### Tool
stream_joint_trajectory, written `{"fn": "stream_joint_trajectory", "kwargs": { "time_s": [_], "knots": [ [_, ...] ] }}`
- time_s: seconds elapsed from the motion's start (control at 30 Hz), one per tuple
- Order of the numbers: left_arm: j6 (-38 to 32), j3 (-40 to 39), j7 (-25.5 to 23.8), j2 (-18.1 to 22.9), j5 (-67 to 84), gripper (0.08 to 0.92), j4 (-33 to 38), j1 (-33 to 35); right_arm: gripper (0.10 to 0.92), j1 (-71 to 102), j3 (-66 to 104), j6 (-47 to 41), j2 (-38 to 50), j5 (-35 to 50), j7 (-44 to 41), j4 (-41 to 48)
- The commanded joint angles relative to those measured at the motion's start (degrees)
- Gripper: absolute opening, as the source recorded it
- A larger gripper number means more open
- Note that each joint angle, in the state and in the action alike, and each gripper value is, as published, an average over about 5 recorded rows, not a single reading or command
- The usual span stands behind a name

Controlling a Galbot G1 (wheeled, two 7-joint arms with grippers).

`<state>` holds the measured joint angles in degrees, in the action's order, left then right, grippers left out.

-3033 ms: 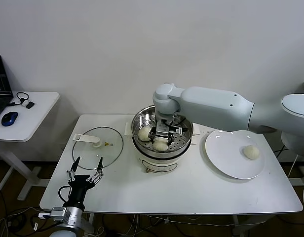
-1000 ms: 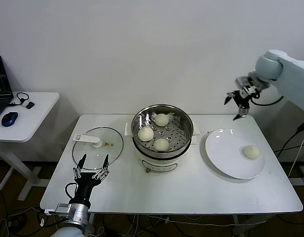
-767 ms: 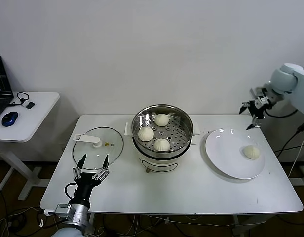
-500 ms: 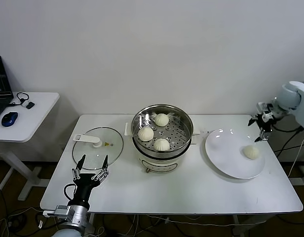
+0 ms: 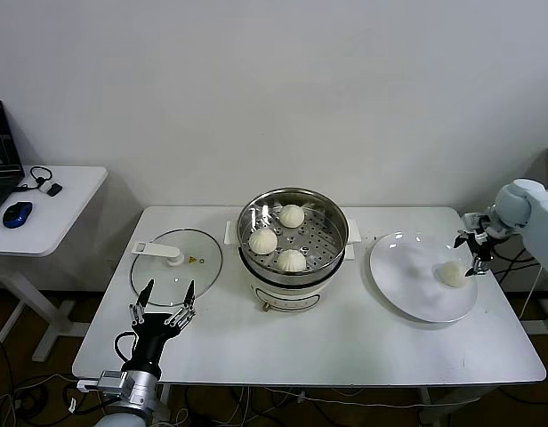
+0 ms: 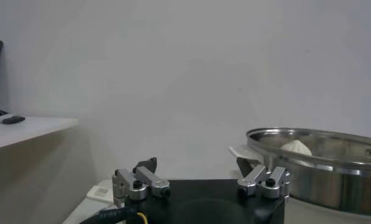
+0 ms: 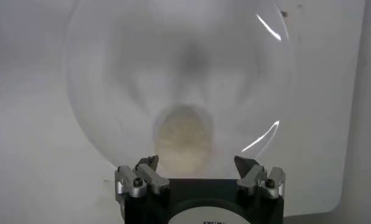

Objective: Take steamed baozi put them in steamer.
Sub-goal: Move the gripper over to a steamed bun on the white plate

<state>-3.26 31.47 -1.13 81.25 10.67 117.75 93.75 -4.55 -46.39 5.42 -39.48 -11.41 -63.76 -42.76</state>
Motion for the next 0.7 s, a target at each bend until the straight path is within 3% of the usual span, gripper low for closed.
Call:
{"fn": "stream_joint_trajectory", "kwargs": {
  "time_s": [0.03, 0.7],
  "knots": [
    [-0.1, 0.2, -0.1, -0.1, -0.1, 0.823, -0.5, 0.2, 0.823, 5.7, 7.8, 1.1, -3.9, -5.1, 0.4, 4.9],
    [-0.1, -0.2, 0.2, 0.0, -0.3, 0.823, -0.9, -0.2, 0.823, 6.5, 10.3, 1.3, -5.9, -7.1, 0.5, 8.2]
  ]
}}
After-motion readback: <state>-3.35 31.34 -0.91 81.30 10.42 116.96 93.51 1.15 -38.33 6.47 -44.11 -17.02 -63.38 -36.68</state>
